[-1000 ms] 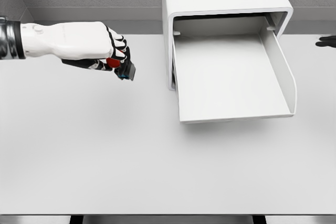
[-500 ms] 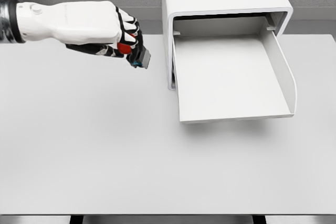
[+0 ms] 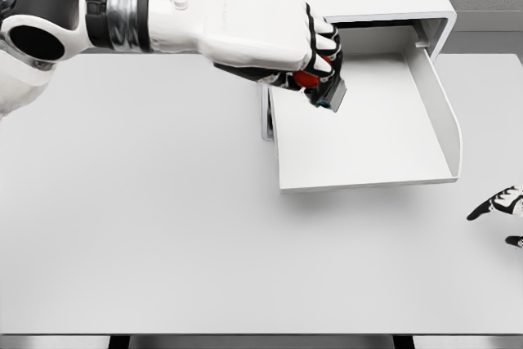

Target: Slide open multi-storey tabletop storage cabinets and put open load switch and slide close multi-storey tabletop storage cabinets

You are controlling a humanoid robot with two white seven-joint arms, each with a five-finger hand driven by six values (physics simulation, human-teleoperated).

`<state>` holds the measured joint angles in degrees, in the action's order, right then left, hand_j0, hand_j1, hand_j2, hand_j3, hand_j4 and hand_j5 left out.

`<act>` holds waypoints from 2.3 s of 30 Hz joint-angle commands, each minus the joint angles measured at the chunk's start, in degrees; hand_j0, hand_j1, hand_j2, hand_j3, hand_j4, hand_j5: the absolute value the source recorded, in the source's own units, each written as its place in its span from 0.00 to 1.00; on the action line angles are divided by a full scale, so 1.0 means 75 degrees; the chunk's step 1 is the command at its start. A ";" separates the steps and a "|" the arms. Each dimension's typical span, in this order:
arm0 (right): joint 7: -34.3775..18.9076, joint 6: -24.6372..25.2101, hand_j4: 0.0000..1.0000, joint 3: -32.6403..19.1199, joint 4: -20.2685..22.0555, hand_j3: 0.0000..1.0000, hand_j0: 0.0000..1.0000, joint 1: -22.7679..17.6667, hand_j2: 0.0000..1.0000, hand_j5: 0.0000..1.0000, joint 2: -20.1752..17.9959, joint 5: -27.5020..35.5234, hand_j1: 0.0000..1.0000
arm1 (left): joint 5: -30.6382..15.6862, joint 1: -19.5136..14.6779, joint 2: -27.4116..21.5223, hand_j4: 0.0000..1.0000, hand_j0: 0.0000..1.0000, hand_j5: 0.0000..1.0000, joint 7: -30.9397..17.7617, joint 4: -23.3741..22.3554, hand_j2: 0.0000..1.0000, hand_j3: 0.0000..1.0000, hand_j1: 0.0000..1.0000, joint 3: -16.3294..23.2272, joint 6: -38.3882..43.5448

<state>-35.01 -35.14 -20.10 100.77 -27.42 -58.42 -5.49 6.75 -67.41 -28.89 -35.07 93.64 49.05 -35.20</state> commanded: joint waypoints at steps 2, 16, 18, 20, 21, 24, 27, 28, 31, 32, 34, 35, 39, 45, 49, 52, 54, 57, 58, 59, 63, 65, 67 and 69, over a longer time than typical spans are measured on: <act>0.0002 0.0019 0.62 0.0360 0.0017 0.62 0.62 0.0059 0.62 0.62 -0.0273 0.0053 0.62 | 0.0670 -0.0024 0.1004 0.38 0.38 0.38 0.0010 -0.1024 0.38 0.38 0.38 0.0315 0.0027; 0.0002 0.0019 0.63 0.0395 0.0017 0.63 0.63 0.0785 0.63 0.63 -0.0999 0.0393 0.63 | 0.0963 -0.0176 0.1590 1.00 1.00 1.00 0.0010 -0.2056 1.00 1.00 1.00 0.0373 0.0027; 0.0002 0.0019 0.63 0.0664 0.0029 0.63 0.63 0.0809 0.63 0.63 -0.1035 0.0393 0.63 | 0.0916 -0.0211 0.1578 1.00 1.00 1.00 0.0010 -0.2009 1.00 1.00 1.00 0.0373 0.0027; 0.0002 0.0019 0.63 0.0817 0.0029 0.63 0.63 0.0856 0.63 0.63 -0.1105 0.0381 0.63 | 0.0694 -0.0316 0.1450 1.00 1.00 1.00 0.0010 -0.1985 1.00 1.00 1.00 0.0373 0.0027; 0.0002 0.0019 0.62 0.0957 0.0029 0.62 0.62 0.0949 0.62 0.62 -0.1128 0.0381 0.62 | 0.0308 -0.0422 0.1134 1.00 1.00 1.00 0.0010 -0.1892 1.00 1.00 1.00 0.0373 0.0027; 0.0002 0.0019 0.62 0.1532 0.0029 0.62 0.62 0.1383 0.62 0.62 -0.1292 0.0381 0.62 | -0.1696 -0.0633 -0.1174 1.00 1.00 1.00 0.0010 -0.0018 1.00 1.00 1.00 0.0362 0.0027; 0.0002 0.0019 0.62 0.1719 0.0029 0.62 0.62 0.1500 0.62 0.62 -0.1327 0.0381 0.62 | -0.2693 -0.0656 -0.3799 1.00 1.00 1.00 0.0199 0.0288 1.00 1.00 1.00 0.0350 0.0027; 0.0002 0.0019 0.62 0.1789 0.0029 0.62 0.62 0.1500 0.62 0.62 -0.1456 0.0381 0.62 | -0.2693 -0.0609 -0.4795 1.00 1.00 1.00 0.0878 0.0253 1.00 1.00 1.00 0.0362 0.0027; 0.0002 0.0019 0.62 0.1825 0.0029 0.62 0.62 0.1629 0.62 0.62 -0.1480 0.0381 0.62 | -0.2646 0.0093 -0.6449 1.00 1.00 1.00 0.1594 0.0054 1.00 1.00 1.00 0.0362 0.0027; 0.0002 0.0019 0.62 0.1918 0.0029 0.62 0.62 0.1699 0.62 0.62 -0.1480 0.0381 0.62 | -0.2623 0.0304 -0.6472 1.00 1.00 1.00 0.1594 -0.0157 1.00 1.00 1.00 0.0362 0.0027; 0.0002 0.0019 0.62 0.2410 0.0029 0.62 0.62 0.2214 0.62 0.62 -0.1480 0.0381 0.62 | -0.2377 0.0843 -0.6473 1.00 1.00 1.00 0.1583 -0.0345 1.00 1.00 1.00 0.0537 0.0027; 0.0002 0.0019 0.62 0.2668 0.0029 0.62 0.62 0.2496 0.62 0.62 -0.1468 0.0393 0.62 | -0.1839 0.0984 -0.6379 1.00 1.00 1.00 0.1583 -0.0263 1.00 1.00 1.00 0.0561 0.0027; 0.0002 0.0019 0.62 0.2961 0.0029 0.62 0.62 0.2859 0.62 0.62 -0.1468 0.0404 0.62 | -0.1299 0.1757 -0.5863 1.00 1.00 1.00 0.1548 0.0030 1.00 1.00 1.00 0.0596 0.0027; 0.0002 0.0019 0.66 0.3078 0.0017 0.66 0.66 0.3117 0.66 0.66 -0.1445 0.0404 0.66 | -0.1287 0.1840 -0.5875 1.00 1.00 1.00 0.1536 0.0136 1.00 1.00 1.00 0.0702 0.0027; 0.0002 0.0019 0.78 0.4039 0.0017 0.78 0.78 0.4253 0.78 0.78 -0.1304 0.0404 0.78 | -0.1287 0.1840 -0.5863 1.00 1.00 1.00 0.1536 0.0147 1.00 1.00 1.00 0.0713 0.0027; 0.0002 0.0019 0.92 0.4905 0.0017 0.92 0.92 0.5342 0.92 0.92 -0.0918 0.0404 0.92 | -0.1287 0.1840 -0.5863 1.00 1.00 1.00 0.1536 0.0136 1.00 1.00 1.00 0.0713 0.0027; 0.0002 0.0019 0.97 0.5680 0.0006 0.97 0.97 0.6082 0.97 0.97 -0.0648 0.0393 0.97 | -0.1287 0.1840 -0.5863 1.00 1.00 1.00 0.1536 0.0147 1.00 1.00 1.00 0.0713 0.0027; 0.0002 0.0019 1.00 0.6371 -0.0006 1.00 1.00 0.6937 1.00 1.00 -0.0214 0.0358 1.00 | -0.1287 0.1840 -0.5863 1.00 1.00 1.00 0.1536 0.0136 1.00 1.00 1.00 0.0713 0.0027; 0.0002 0.0019 1.00 0.6547 -0.0029 1.00 1.00 0.7172 1.00 1.00 -0.0097 0.0334 1.00 | -0.1287 0.1840 -0.5863 1.00 1.00 1.00 0.1536 0.0136 1.00 1.00 1.00 0.0713 0.0027; 0.0002 0.0019 1.00 0.6594 -0.0053 1.00 1.00 0.7219 1.00 1.00 -0.0062 0.0311 1.00 | -0.1287 0.1840 -0.5863 1.00 1.00 1.00 0.1536 0.0136 1.00 1.00 1.00 0.0713 0.0027; 0.0002 0.0019 1.00 0.6735 -0.0205 1.00 1.00 0.7512 1.00 1.00 0.0208 0.0217 1.00 | -0.1287 0.1851 -0.5863 1.00 1.00 1.00 0.1536 0.0136 1.00 1.00 1.00 0.0713 0.0027; 0.0002 0.0019 1.00 0.7109 -0.0463 1.00 1.00 0.7875 1.00 1.00 0.0430 0.0158 1.00 | -0.1287 0.1851 -0.5863 1.00 1.00 1.00 0.1536 0.0136 1.00 1.00 1.00 0.0713 0.0027; 0.0002 0.0019 1.00 0.7168 -0.0486 1.00 1.00 0.7910 1.00 1.00 0.0454 0.0147 1.00 | -0.1287 0.1875 -0.5863 1.00 1.00 1.00 0.1536 0.0136 1.00 1.00 1.00 0.0713 0.0027; 0.0002 0.0019 1.00 0.7180 -0.0475 1.00 1.00 0.7910 1.00 1.00 0.0465 0.0123 1.00 | -0.1287 0.1945 -0.5851 1.00 1.00 1.00 0.1536 0.0136 1.00 1.00 1.00 0.0713 0.0027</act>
<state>-35.03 -35.17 33.05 97.53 31.90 -55.37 -4.71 -2.52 -52.82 -72.76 -23.58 94.66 54.48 -35.13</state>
